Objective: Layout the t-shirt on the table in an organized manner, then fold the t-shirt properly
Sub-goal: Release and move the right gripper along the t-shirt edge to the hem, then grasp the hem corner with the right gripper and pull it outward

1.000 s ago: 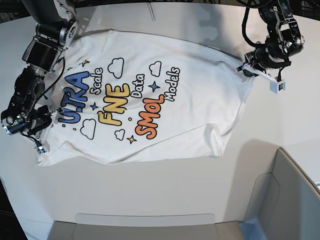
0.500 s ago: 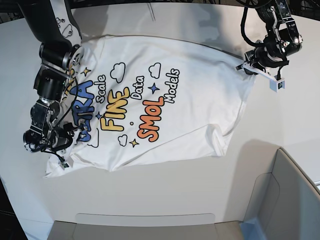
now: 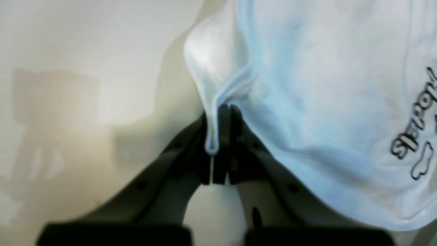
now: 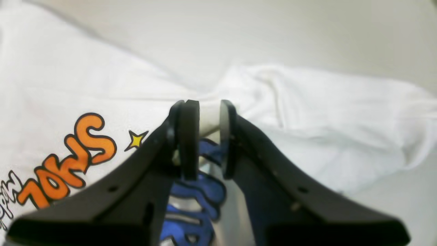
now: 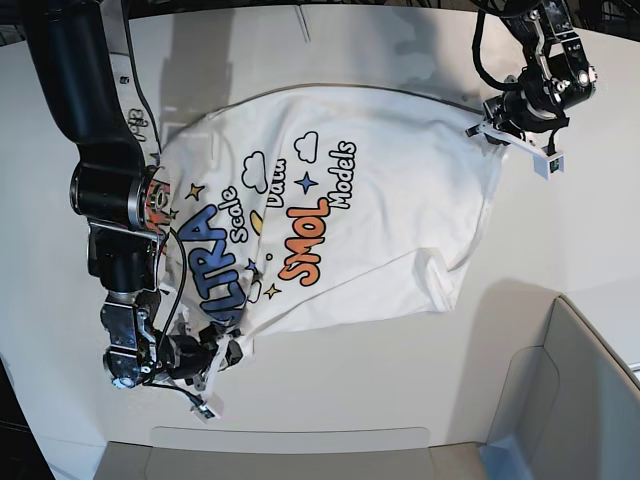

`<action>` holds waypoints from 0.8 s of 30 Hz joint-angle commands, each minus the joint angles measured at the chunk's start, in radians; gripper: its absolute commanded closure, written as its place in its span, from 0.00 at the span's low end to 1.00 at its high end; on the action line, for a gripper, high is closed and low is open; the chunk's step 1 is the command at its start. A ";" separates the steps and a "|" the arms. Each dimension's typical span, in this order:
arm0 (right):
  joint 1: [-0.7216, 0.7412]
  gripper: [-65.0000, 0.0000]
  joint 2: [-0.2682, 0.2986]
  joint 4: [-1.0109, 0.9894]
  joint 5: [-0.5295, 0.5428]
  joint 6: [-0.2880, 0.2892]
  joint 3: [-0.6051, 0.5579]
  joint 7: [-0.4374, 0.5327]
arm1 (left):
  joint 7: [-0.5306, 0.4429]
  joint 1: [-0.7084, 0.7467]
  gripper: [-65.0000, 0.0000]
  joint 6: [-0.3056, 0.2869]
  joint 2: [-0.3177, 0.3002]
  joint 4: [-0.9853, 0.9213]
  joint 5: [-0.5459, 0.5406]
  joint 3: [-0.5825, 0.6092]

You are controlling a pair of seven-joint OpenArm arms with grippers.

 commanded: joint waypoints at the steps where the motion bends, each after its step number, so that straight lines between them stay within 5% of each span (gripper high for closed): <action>1: 0.016 0.83 0.019 0.066 0.020 0.012 0.030 -0.015 | -0.003 -0.004 1.00 0.001 -0.009 0.017 -0.004 -0.005; 13: -0.445 0.83 0.005 1.110 0.233 0.012 0.105 -0.549 | -0.003 -0.035 1.00 0.001 -0.010 0.017 -0.009 0.005; 18: -0.632 0.82 -0.024 1.255 0.232 0.012 0.103 -0.573 | -0.001 -0.040 1.00 0.001 -0.010 0.017 -0.009 0.005; 24: -0.663 0.82 -0.042 1.258 0.232 -0.037 0.100 -0.572 | -0.001 -0.040 1.00 -0.001 -0.013 0.018 -0.010 0.005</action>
